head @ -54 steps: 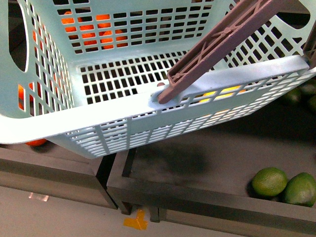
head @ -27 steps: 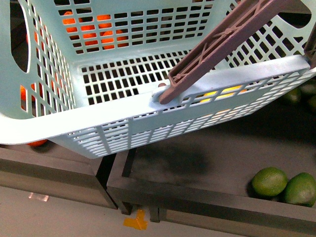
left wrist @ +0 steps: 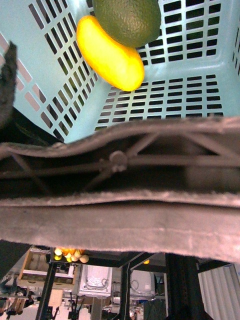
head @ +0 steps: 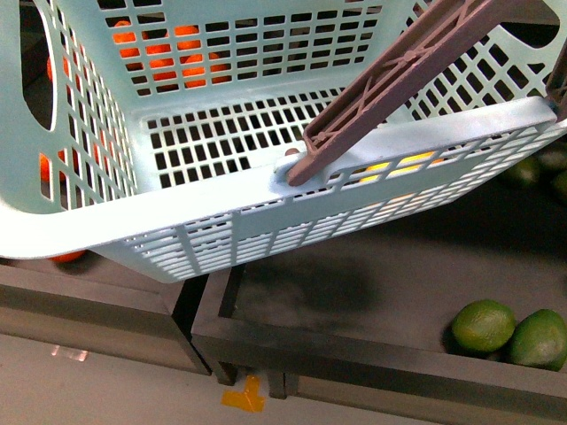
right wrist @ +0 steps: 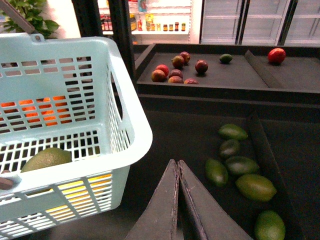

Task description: Pick mango and avocado into basket

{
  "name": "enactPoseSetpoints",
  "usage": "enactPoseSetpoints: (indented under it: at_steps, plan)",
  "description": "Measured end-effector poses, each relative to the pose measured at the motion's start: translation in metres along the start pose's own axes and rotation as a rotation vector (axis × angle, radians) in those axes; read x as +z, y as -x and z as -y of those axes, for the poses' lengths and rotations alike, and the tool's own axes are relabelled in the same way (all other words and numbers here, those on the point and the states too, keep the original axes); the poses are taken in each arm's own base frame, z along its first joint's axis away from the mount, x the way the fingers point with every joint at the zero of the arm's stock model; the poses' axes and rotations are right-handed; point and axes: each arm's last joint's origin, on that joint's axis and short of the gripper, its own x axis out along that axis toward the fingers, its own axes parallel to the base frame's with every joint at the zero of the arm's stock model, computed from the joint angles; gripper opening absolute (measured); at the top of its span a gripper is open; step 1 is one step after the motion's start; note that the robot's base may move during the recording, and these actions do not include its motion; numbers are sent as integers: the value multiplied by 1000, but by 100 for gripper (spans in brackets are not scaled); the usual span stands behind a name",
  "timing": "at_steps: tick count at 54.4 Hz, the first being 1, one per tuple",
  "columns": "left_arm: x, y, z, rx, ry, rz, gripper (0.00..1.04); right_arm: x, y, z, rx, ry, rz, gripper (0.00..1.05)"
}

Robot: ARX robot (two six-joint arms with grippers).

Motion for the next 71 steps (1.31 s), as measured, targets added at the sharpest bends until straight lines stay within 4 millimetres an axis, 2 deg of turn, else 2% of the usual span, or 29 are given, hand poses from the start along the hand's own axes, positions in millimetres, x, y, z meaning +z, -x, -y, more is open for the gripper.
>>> enactPoseSetpoints:
  at_steps: [62,71]
  plan:
    - [0,0,0,0,1,0,16,-1,33,0,-2,0,0,2]
    - [0,0,0,0,1,1,16,-1,33,0,-2,0,1,38]
